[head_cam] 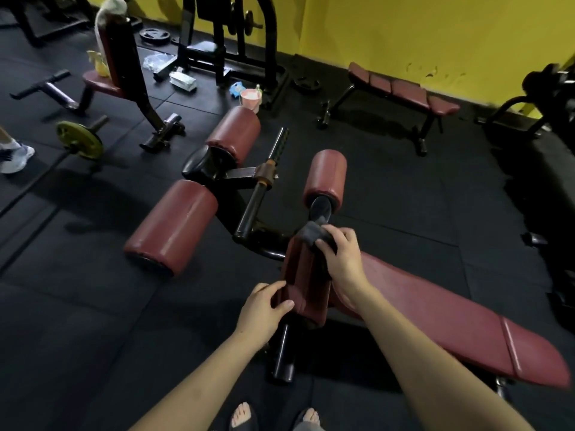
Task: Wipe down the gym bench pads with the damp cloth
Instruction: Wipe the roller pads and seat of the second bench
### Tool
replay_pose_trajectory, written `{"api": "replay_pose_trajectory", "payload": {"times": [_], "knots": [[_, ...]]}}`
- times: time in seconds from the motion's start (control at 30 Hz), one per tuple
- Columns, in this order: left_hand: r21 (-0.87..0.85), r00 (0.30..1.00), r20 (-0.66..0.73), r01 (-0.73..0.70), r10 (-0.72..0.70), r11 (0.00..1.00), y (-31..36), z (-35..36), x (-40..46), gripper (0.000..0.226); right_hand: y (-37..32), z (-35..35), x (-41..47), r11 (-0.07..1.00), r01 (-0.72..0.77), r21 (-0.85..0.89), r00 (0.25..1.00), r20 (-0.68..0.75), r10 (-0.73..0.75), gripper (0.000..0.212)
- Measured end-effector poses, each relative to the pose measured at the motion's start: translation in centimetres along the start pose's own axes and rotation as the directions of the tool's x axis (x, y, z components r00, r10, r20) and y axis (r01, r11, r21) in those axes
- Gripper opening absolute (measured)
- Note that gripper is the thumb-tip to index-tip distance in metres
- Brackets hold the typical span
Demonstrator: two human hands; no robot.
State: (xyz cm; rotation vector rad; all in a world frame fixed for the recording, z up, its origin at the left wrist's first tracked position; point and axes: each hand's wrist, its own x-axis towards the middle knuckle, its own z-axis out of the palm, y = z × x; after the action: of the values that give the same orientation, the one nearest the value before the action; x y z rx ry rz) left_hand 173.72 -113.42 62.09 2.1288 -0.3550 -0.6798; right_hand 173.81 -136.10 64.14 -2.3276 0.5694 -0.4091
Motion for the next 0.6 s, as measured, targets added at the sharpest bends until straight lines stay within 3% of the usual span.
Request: {"api": "replay_pose_trajectory", "payload": {"times": [0.17, 0.33, 0.6], "knots": [[0.013, 0.998, -0.041, 0.041, -0.041, 0.999, 0.3, 0.3, 0.0, 0.052, 1.8, 1.9, 1.8, 0.981, 0.093, -0.168, 0.994, 0.071, -0.082, 0.035], [0.007, 0.997, -0.060, 0.057, -0.056, 0.998, 0.4, 0.8, -0.2, 0.051, 2.3, 1.5, 0.6, 0.985, 0.135, -0.108, 0.990, 0.048, -0.130, 0.032], [-0.039, 0.990, -0.118, 0.080, -0.084, 0.996, 0.3, 1.5, 0.0, 0.037, 3.4, 0.8, -10.7, 0.965, 0.260, 0.044, 0.963, 0.064, -0.262, 0.039]]}}
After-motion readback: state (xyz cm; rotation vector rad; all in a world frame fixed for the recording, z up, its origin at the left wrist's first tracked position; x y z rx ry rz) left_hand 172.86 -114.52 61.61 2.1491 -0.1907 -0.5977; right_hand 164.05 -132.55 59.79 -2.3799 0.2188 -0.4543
